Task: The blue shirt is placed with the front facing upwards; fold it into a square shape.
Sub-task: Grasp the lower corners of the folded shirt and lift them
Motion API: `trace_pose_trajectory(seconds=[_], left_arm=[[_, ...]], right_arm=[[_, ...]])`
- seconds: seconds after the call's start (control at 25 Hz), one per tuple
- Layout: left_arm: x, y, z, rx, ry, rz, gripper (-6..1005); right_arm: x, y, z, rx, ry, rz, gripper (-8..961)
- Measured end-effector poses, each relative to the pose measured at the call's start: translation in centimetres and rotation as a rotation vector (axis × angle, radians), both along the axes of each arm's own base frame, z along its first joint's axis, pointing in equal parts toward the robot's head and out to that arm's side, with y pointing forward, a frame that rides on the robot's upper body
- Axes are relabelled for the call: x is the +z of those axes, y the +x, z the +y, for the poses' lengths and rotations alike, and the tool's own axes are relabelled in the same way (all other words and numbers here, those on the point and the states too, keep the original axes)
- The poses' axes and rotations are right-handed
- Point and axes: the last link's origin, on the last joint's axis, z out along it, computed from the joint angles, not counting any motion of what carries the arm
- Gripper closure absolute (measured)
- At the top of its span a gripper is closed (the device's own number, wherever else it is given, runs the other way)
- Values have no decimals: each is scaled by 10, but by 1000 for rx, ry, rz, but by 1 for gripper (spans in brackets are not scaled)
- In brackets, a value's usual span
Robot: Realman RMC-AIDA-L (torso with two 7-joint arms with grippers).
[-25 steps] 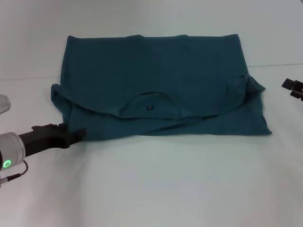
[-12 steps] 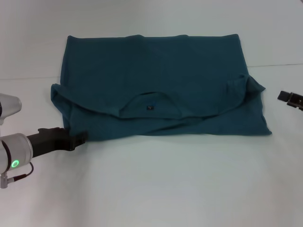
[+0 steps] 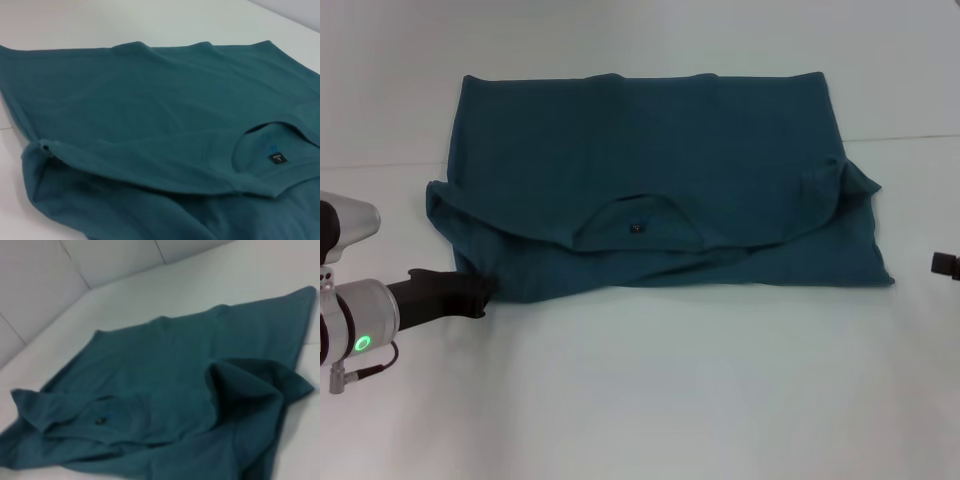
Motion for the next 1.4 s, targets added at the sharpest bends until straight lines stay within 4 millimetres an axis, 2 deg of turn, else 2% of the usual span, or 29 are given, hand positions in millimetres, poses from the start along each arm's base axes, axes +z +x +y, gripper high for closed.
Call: trace_pose_trajectory(seconds=[0.2, 0.32, 0.48, 0.8, 1.4], left_arm=[[-1, 4, 2, -13, -5, 4, 974], [-1, 6, 3, -18, -5, 4, 981], [-1, 8, 4, -22, -4, 1, 986], [-1, 9, 5, -25, -4, -1, 986], [-2, 8, 4, -24, -11, -3, 987]], right_arm=[[-9, 3, 0, -11, -3, -42, 316], [-15, 5, 5, -33, 16, -62, 227], [-17, 7, 12, -66, 53, -74, 232], [-30, -5, 27, -45, 43, -82, 234], [-51, -8, 36, -58, -17, -122, 262]])
